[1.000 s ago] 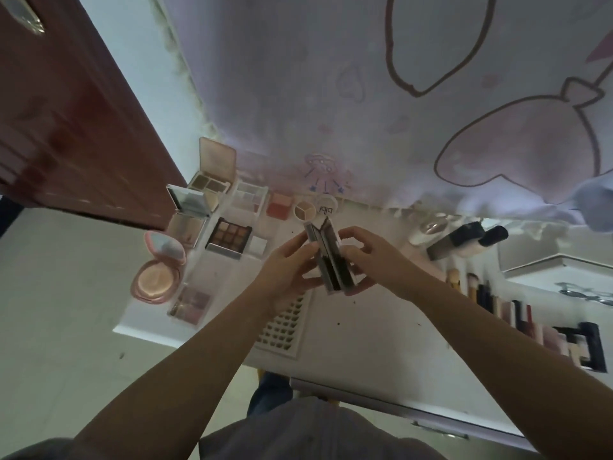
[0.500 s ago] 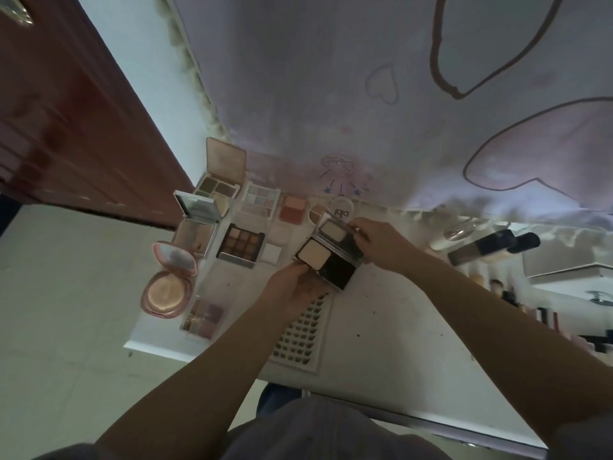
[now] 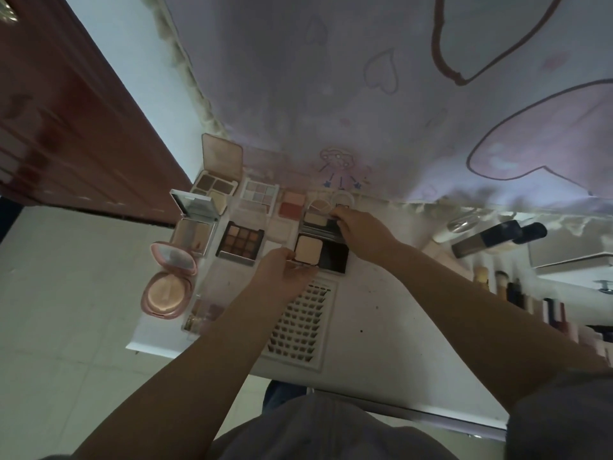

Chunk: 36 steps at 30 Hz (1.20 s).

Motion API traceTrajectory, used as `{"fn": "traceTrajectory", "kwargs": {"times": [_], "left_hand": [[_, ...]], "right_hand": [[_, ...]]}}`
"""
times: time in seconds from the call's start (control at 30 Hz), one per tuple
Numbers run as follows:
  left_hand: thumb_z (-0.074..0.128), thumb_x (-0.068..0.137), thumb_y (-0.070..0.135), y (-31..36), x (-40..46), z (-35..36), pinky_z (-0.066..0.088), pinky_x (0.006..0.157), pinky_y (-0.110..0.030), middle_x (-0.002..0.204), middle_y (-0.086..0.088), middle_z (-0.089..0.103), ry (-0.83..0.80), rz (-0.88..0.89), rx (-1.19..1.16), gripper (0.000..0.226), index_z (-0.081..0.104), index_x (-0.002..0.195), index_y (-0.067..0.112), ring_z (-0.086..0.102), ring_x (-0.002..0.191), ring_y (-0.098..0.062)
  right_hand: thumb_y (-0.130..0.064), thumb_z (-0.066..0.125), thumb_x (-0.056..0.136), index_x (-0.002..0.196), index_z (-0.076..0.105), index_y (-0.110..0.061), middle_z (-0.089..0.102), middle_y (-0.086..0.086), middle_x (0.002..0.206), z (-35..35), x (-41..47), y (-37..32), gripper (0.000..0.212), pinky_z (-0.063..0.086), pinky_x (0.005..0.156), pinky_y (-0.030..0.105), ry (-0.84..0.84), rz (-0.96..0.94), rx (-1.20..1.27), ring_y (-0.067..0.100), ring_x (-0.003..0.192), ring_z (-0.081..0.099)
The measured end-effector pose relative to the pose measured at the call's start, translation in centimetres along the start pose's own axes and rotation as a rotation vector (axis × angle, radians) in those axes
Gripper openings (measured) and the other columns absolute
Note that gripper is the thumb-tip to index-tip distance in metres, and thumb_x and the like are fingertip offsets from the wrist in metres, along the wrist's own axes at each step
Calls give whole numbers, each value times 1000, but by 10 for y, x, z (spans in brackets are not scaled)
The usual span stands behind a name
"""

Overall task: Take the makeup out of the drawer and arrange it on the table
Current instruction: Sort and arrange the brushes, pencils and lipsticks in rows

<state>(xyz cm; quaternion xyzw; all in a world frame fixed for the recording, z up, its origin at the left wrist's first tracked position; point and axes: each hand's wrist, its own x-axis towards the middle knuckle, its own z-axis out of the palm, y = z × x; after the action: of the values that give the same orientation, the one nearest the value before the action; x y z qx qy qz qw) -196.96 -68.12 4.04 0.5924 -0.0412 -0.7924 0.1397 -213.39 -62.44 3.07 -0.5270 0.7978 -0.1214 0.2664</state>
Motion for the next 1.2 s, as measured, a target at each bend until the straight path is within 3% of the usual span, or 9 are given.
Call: {"fn": "traceTrajectory", "kwargs": {"times": [0.1, 0.17, 0.27, 0.43, 0.63, 0.9, 1.0, 1.13, 1.2], "left_hand": [[52, 91, 17, -1, -3, 8, 47, 84, -31, 96, -13, 59, 63, 16, -14, 9, 54, 95, 10, 59, 88, -20], [42, 93, 8, -4, -8, 14, 44, 92, -33, 116, -18, 53, 38, -19, -37, 20, 51, 110, 4, 54, 103, -29], [49, 91, 9, -23, -17, 36, 36, 69, -28, 99, -12, 46, 39, -2, 107, 11, 45, 82, 14, 44, 91, -24], [40, 93, -2, -92, -31, 74, 41, 91, -36, 78, -12, 47, -100, 13, 342, 19, 46, 75, 3, 50, 73, -21], [37, 91, -3, -136, -10, 121, 44, 88, -34, 83, -11, 47, -163, -6, 624, 15, 50, 86, 4, 49, 82, -22], [30, 94, -2, -135, 6, 95, 39, 86, -31, 85, -8, 59, -249, -13, 474, 31, 58, 84, 5, 54, 75, -16], [42, 92, 2, -132, -1, 87, 39, 91, -27, 101, -5, 61, -371, 109, 655, 27, 57, 113, 9, 55, 79, -11], [50, 92, 17, -136, -9, 77, 40, 99, -32, 137, -9, 45, -444, 732, 1657, 65, 17, 148, 11, 48, 120, -20], [48, 93, 18, -134, -18, 71, 43, 94, -42, 130, -14, 45, -339, 983, 1787, 69, 9, 149, 13, 50, 113, -30]], "right_hand": [[-16, 37, 100, 128, 49, -13, 57, 13, 120, 2, -6, -4, 31, 38, 76, 28, 36, 25, 66, 23, 98, 53], [-19, 41, 99, 133, 46, -15, 54, 12, 123, -4, -17, -1, 35, 43, 85, 31, 90, 72, 119, 25, 107, 53], [-17, 41, 98, 125, 54, -14, 58, 9, 118, -22, -48, 25, 30, 45, 88, 32, 175, 145, 104, 23, 105, 57], [-14, 38, 98, 122, 55, -14, 59, 8, 123, -35, -113, 94, 30, 46, 95, 38, 120, 429, -65, 24, 108, 58], [-27, 53, 93, 127, 40, -18, 38, 10, 134, -12, -131, 111, 37, 49, 84, 38, 103, 450, -158, 25, 103, 59], [-25, 46, 94, 124, 41, -9, 40, 15, 126, -7, -109, 93, 34, 45, 70, 39, 16, 337, -405, 31, 98, 54], [-40, 49, 91, 121, 44, -10, 48, 12, 118, -14, -108, 84, 43, 44, 70, 36, 20, 358, -224, 30, 96, 56], [-36, 57, 86, 95, 53, -13, 64, 7, 94, -30, -115, 66, 25, 48, 57, 25, 133, 509, 602, 16, 73, 61], [-37, 57, 89, 86, 57, -17, 68, 4, 85, -41, -124, 60, 20, 48, 49, 21, 131, 501, 929, 11, 62, 66]]}}
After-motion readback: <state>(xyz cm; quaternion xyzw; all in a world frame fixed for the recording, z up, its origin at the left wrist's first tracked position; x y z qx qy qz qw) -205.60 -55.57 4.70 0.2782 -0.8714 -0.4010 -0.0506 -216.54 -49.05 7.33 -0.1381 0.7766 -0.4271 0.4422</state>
